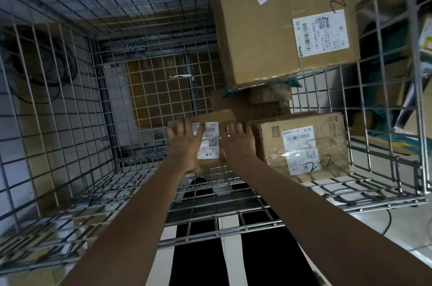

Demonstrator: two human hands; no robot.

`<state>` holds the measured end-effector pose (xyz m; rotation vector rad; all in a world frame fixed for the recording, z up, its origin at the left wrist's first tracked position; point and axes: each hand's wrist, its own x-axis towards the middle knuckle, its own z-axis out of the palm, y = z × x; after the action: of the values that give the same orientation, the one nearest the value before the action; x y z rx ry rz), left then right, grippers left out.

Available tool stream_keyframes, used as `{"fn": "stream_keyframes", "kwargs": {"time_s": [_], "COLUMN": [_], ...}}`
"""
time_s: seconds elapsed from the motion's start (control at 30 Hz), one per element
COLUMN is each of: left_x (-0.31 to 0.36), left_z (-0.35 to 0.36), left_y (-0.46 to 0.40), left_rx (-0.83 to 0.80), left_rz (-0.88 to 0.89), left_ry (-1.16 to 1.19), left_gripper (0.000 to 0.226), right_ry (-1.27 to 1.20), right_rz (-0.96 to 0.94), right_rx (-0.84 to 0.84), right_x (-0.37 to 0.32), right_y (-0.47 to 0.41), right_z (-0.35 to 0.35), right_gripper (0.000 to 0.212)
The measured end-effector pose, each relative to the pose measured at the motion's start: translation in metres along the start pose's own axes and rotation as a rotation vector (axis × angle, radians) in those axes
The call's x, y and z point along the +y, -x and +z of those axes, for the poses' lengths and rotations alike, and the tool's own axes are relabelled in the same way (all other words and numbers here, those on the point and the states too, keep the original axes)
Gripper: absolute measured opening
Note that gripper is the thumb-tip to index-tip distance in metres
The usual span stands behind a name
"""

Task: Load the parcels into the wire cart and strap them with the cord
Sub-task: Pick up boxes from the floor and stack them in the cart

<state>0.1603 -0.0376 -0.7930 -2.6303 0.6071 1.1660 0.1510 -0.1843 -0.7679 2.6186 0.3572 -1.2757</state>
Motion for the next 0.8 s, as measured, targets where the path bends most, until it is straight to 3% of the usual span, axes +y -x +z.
{"fn": "stream_keyframes", "kwargs": {"time_s": [0.1, 0.37, 0.5, 0.7, 0.8], "left_x": [0.019, 0.024, 0.025, 0.023, 0.015], "left_z": [0.001, 0.015, 0.015, 0.015, 0.017], "left_y": [-0.009, -0.003, -0.001, -0.003, -0.002], "left_rx": [0.008, 0.045, -0.028, -0.073, -0.046], "left_rz": [0.064, 0.039, 0.009, -0.080, -0.086], "left_ry": [-0.041, -0.046, -0.032, -0.001, 0.041], "left_gripper": [0.142, 0.123, 0.129, 0.136, 0.137], "right_ry": [0.023, -0.017, -0.097, -0.286, -0.393], "right_rz": [0.008, -0.070, -0.184, -0.148, -0.008], "right_rx": [-0.007, 0.176, 0.101, 0.400, 0.680], "right_x": [0.006, 0.014, 0.013, 0.023, 0.051], "right_y": [-0.004, 0.016, 0.020, 0.033, 0.038], "right_z": [0.010, 0.017, 0.010, -0.011, -0.023], "right_gripper": [0.080, 0.063, 0.077, 0.045, 0.019]}}
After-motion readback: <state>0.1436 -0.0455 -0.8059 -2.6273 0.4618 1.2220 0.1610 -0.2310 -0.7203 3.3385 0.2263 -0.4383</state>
